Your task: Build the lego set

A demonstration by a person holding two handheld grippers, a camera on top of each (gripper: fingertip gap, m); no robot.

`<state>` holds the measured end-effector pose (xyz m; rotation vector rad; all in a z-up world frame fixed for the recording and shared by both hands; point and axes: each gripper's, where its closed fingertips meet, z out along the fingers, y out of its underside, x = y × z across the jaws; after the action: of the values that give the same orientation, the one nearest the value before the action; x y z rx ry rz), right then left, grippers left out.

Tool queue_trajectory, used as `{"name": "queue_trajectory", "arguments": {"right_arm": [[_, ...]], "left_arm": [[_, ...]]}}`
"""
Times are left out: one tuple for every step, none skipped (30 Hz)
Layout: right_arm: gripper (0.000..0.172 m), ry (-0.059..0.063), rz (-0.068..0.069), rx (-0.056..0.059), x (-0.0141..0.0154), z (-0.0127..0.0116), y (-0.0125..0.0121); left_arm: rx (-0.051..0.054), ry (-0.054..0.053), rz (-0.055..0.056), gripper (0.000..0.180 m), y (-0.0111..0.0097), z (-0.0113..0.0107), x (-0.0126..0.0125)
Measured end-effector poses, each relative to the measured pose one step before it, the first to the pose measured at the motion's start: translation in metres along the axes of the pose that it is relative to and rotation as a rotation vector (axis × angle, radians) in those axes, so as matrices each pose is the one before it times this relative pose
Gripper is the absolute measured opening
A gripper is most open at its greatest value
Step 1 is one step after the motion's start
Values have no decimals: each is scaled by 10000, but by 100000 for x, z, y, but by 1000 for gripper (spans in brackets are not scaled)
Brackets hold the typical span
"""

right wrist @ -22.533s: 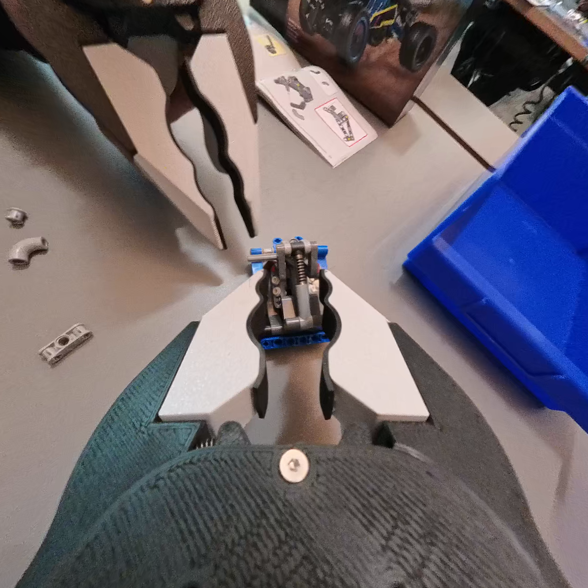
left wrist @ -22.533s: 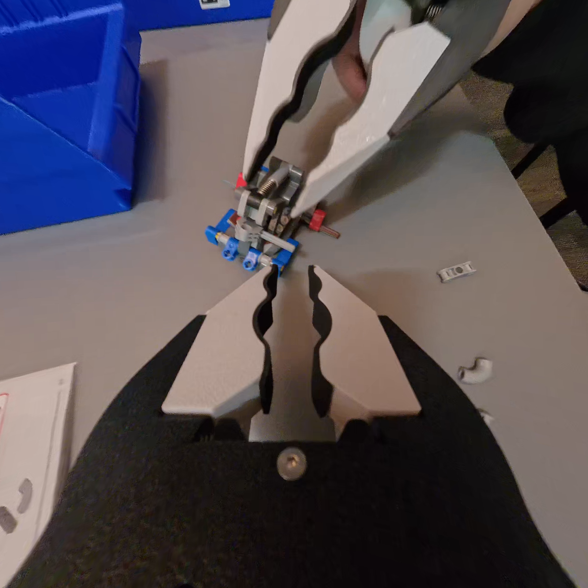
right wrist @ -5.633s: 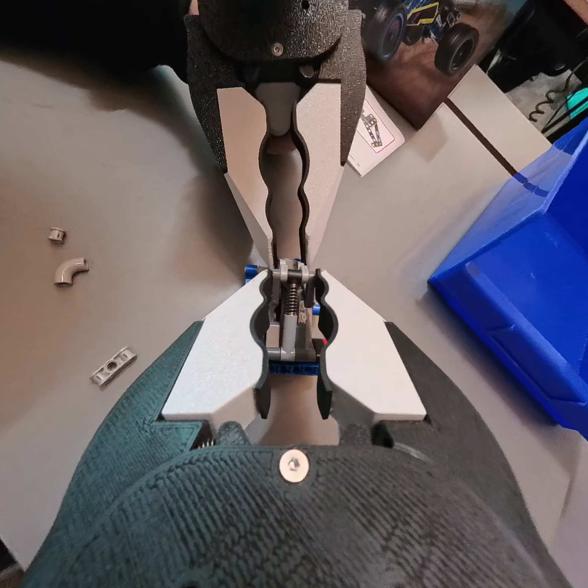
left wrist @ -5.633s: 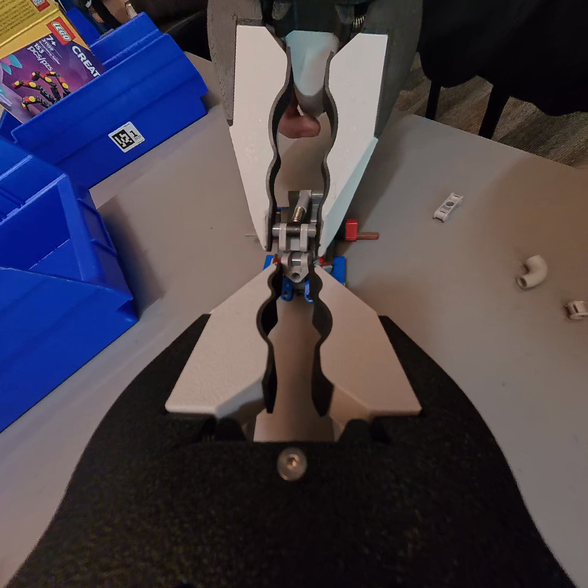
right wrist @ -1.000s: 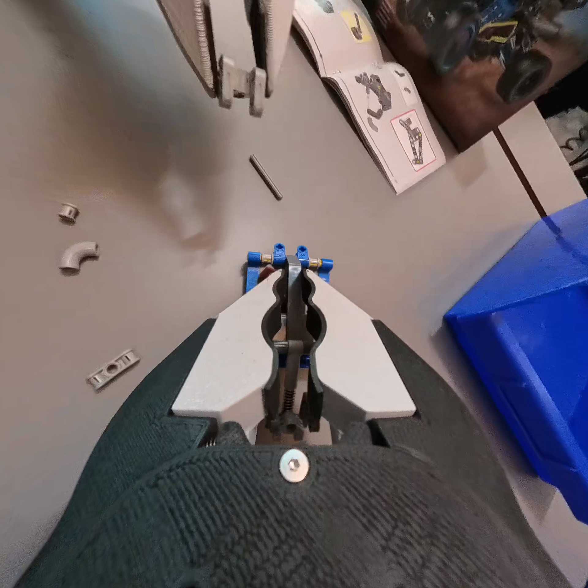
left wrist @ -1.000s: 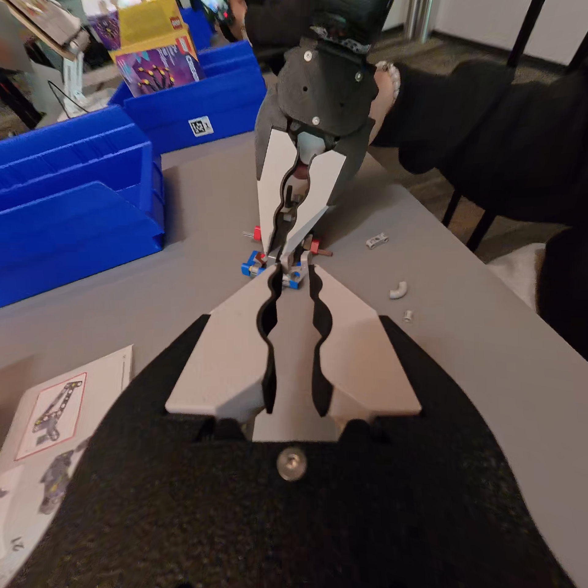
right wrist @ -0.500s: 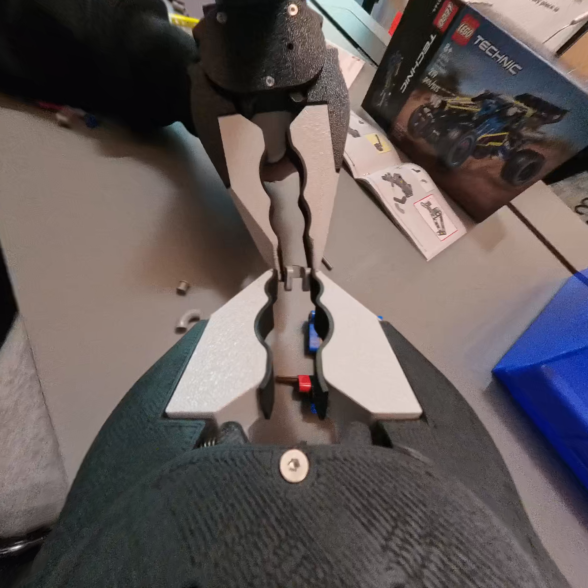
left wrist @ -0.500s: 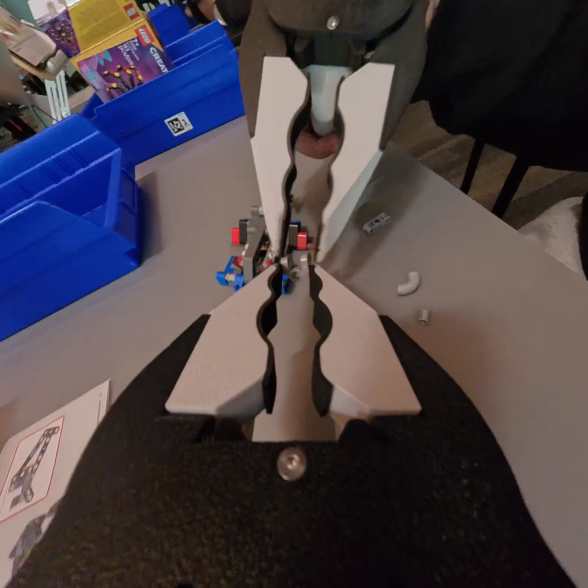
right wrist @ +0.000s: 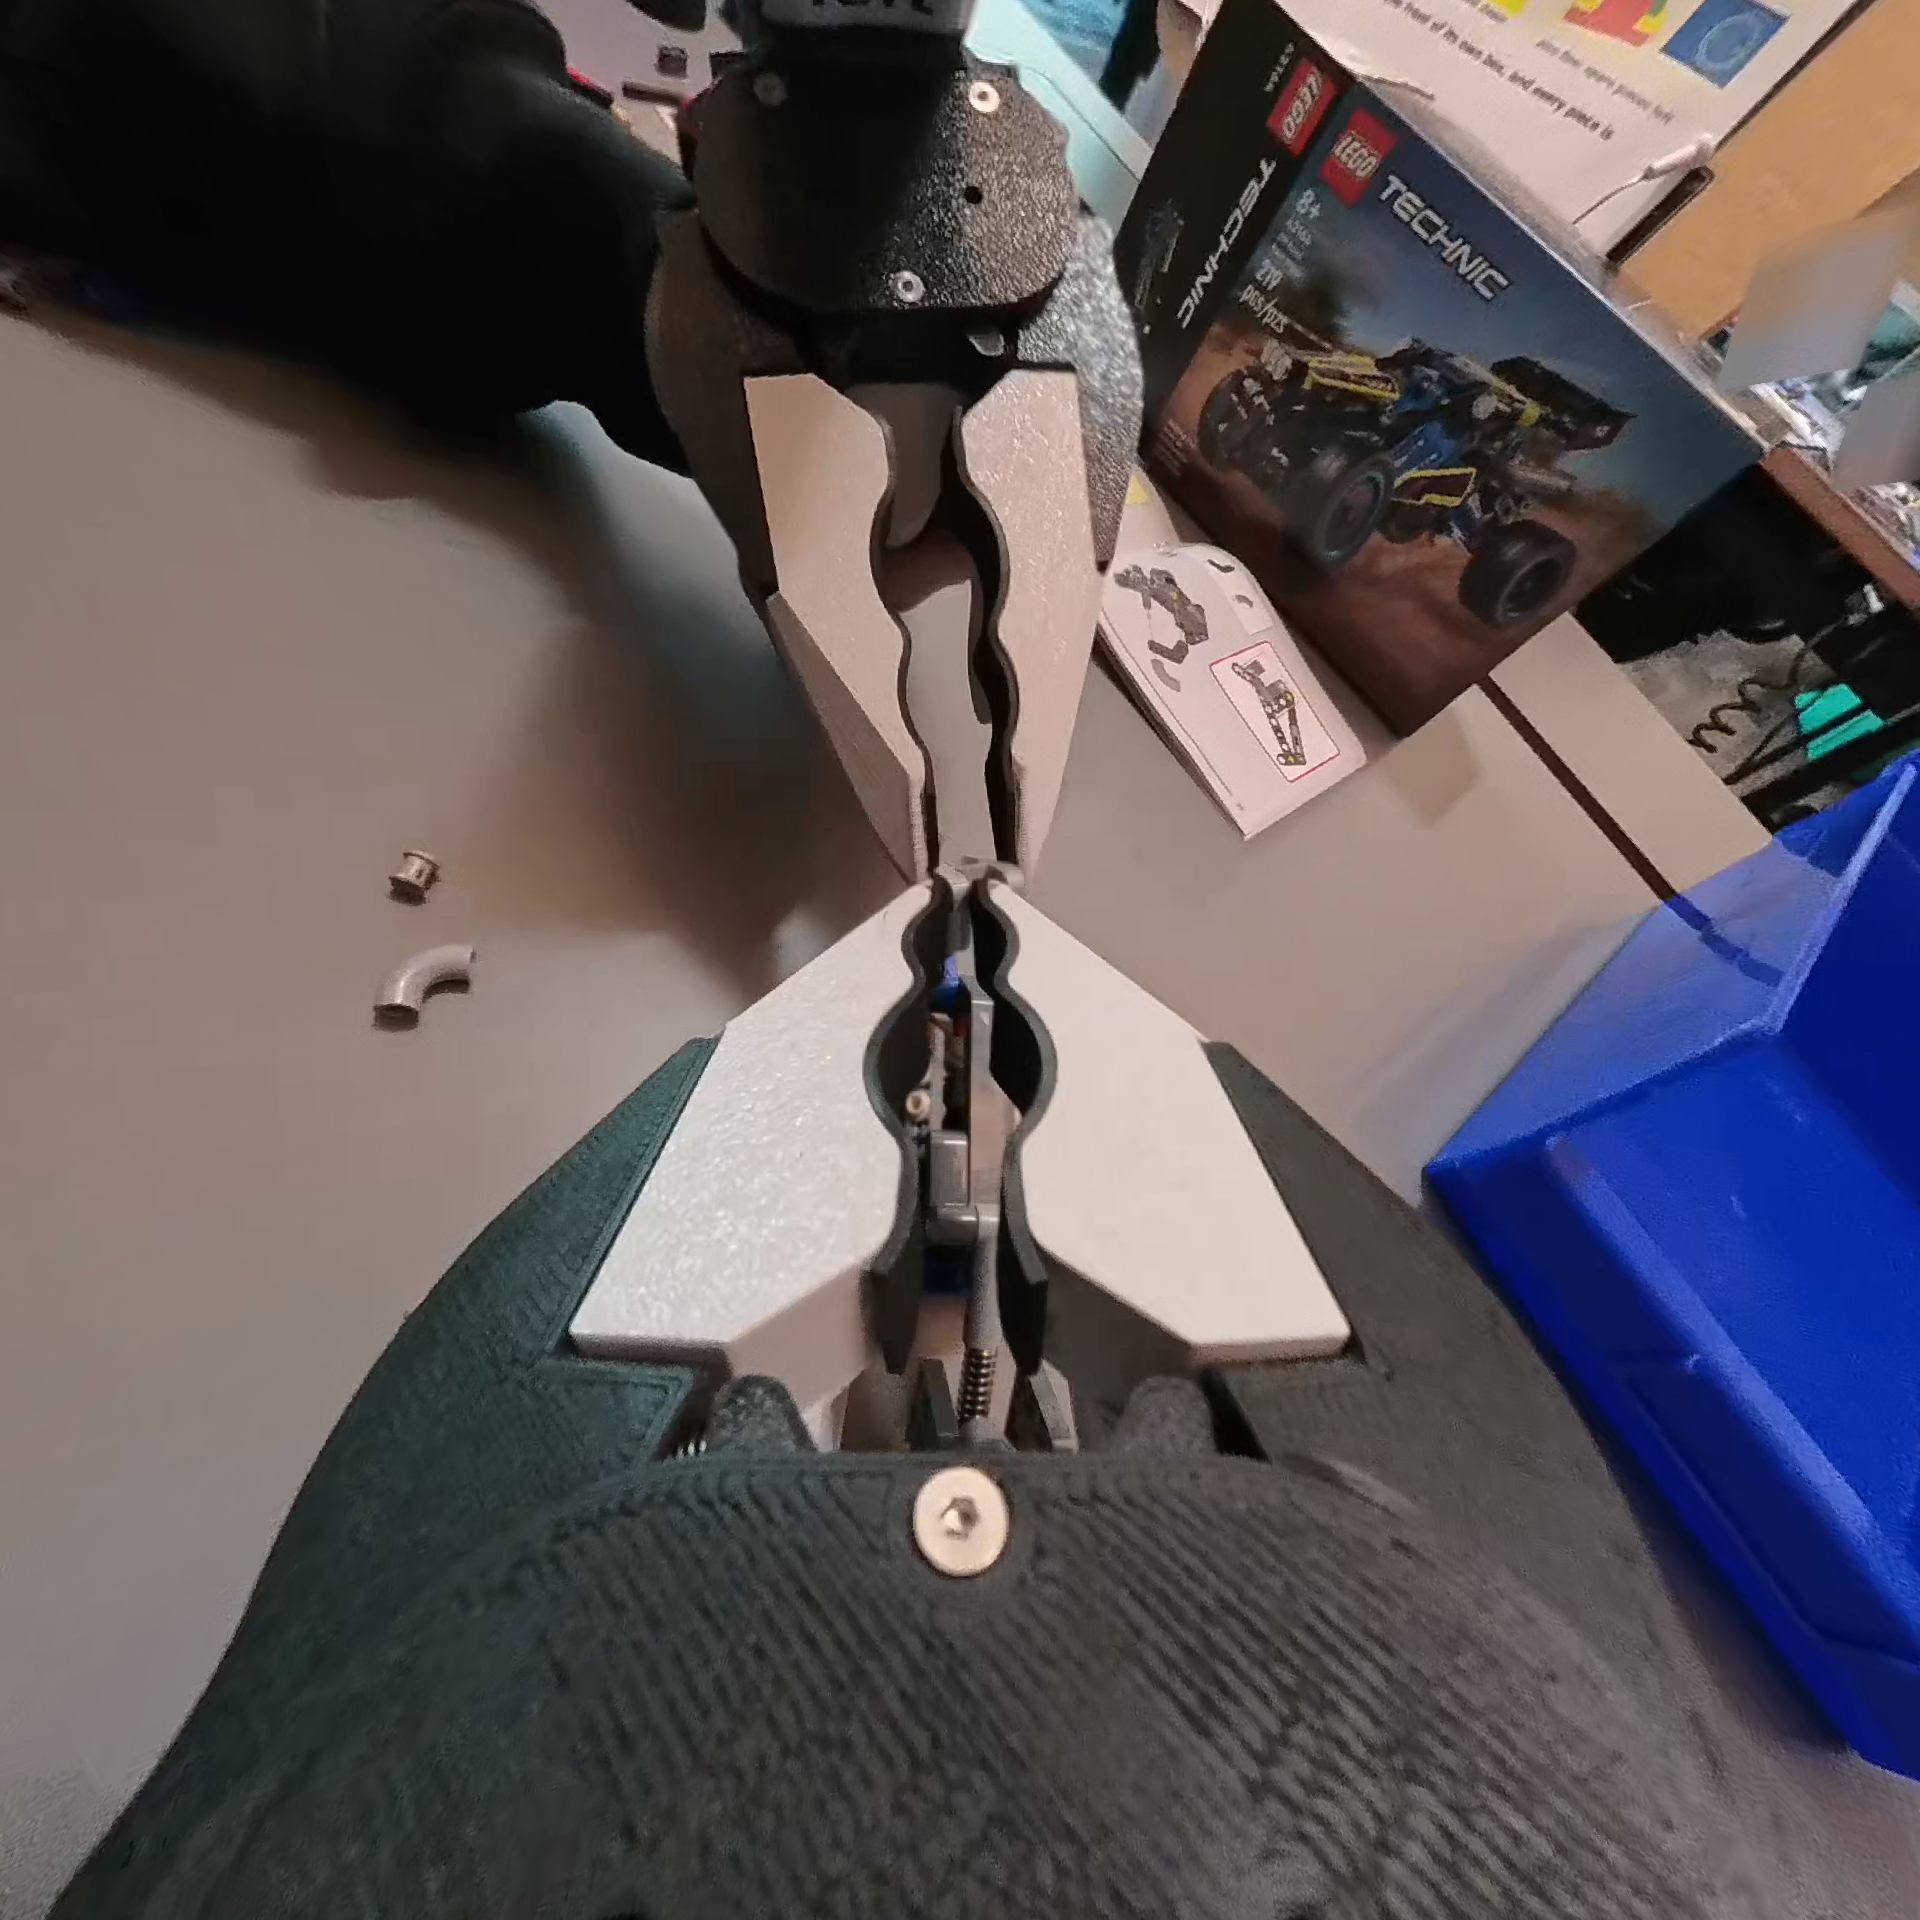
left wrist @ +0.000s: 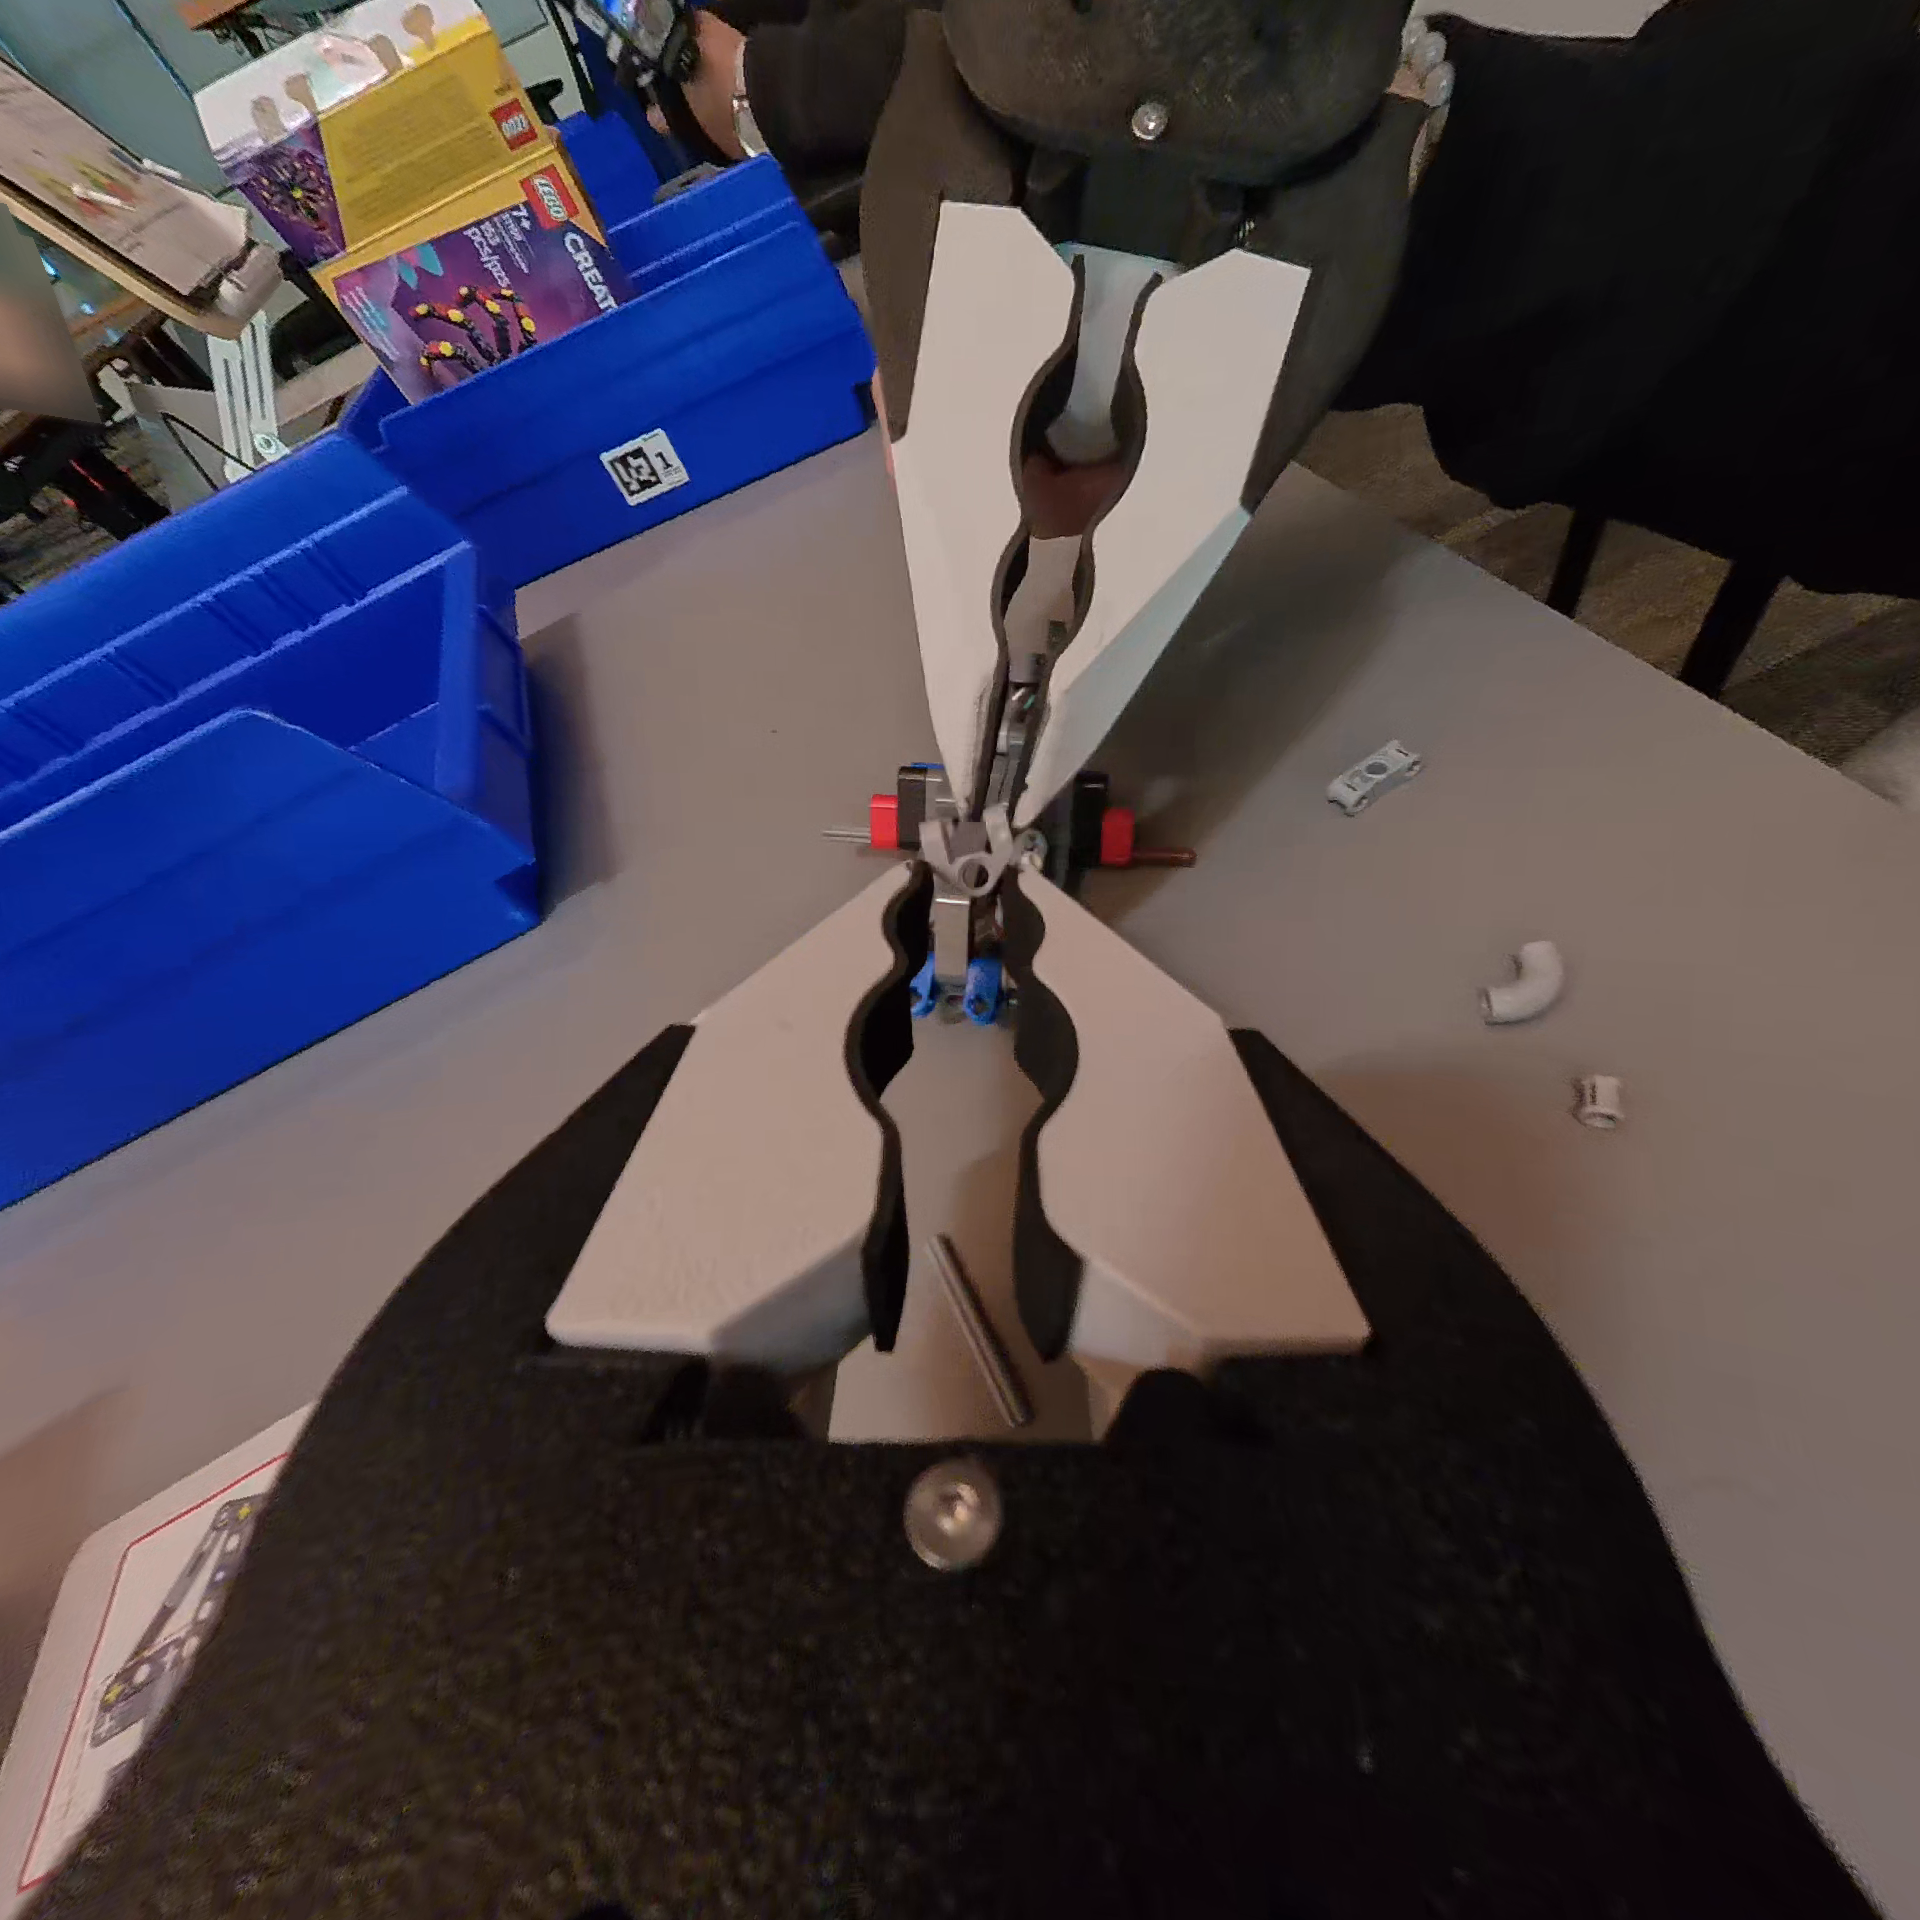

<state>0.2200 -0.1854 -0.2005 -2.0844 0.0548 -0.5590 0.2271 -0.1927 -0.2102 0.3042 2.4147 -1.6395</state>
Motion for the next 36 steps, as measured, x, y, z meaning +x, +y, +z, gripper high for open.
{"name": "queue_trajectory", "arguments": {"right_arm": [[2,42,92,-85,100,-93,221],[3,-134,158,-128,-134,-150,269],[4,-118,204,-139,-87,-187,285],[6,36,166,-150,126,-199,292],[8,153,106,-164,304,-208,274],[10,117,80,-174,241,-162,281],[13,86,89,-154,207,-63,280],[17,158,64,-175,290,37,331],[19,176,34,-159,305,105,334],[20,58,76,-117,123,152,308],[22,-67,97,-118,-46,177,336],[23,-24,32,-53,21,201,241],[23,-2,-13,70,28,264,104],[23,-99,31,55,-148,311,118],[23,-79,11,-78,-119,296,242],[18,-59,-118,-143,-116,244,277],[8,-48,-225,-158,-158,215,294],[6,4,-221,-99,-100,145,193],[6,-14,-176,66,-102,9,-98],[6,-98,-123,51,-208,-34,-59],[6,-117,-109,53,-227,-71,-51],[6,-127,-130,69,-234,-101,-42],[6,-144,-154,98,-296,-88,-63],[6,-87,-137,90,-198,-101,-33],[6,-41,-73,54,-94,-96,18],[6,-93,-33,35,-150,-104,7],[6,-117,-48,24,-181,-106,-15],[6,-44,-60,10,-102,-118,-7],[12,115,-37,96,141,-141,-168],[22,253,-34,179,387,-216,-352],[24,169,15,239,275,-256,-471],[22,-25,130,279,11,-249,-546],[20,-149,219,253,-168,-162,-500],[19,-73,199,129,-77,-46,-306],[18,45,138,-13,75,66,-95],[17,39,110,-115,28,157,49]], "left_arm": [[33,-69,53,9,11,-5,-66],[-50,-13,13,9,166,47,28],[-160,-36,-22,9,320,64,-36],[-159,-48,23,9,320,58,-52],[-82,47,66,9,198,24,72],[-28,84,19,9,101,28,96],[-33,16,-48,9,98,26,-60],[-50,42,-67,9,142,65,-42],[-64,152,-58,9,177,115,103],[-43,113,-25,9,152,122,55],[-51,12,8,9,105,81,-98],[-57,54,41,9,110,32,-56],[-9,51,13,9,86,-28,-64],[8,15,-94,9,57,-39,-135],[47,58,-106,9,-54,-46,-21],[40,10,-29,9,-53,-29,2],[1,-43,67,9,-16,-4,34],[-34,-17,99,9,11,36,126],[-52,-6,53,9,3,54,187],[-17,-15,71,9,-65,76,220],[-3,-22,111,9,-103,74,249],[-25,-39,111,9,-63,74,229],[-21,-65,111,9,-62,67,173],[14,-37,118,9,-95,32,200],[17,31,62,9,-106,21,237],[-9,10,6,9,-55,22,147],[5,10,27,9,-49,30,100],[-15,-10,29,9,2,21,35],[-6,-15,16,9,3,7,-2],[1,-10,-18,9,0,-2,-33],[9,25,-17,9,-2,-1,29],[7,3,-2,9,-14,-8,3],[10,4,7,9,-13,-12,22],[11,12,11,9,-5,-7,33],[16,-22,-8,9,-27,-15,-39],[30,-40,-25,9,-27,-31,-69]]}}
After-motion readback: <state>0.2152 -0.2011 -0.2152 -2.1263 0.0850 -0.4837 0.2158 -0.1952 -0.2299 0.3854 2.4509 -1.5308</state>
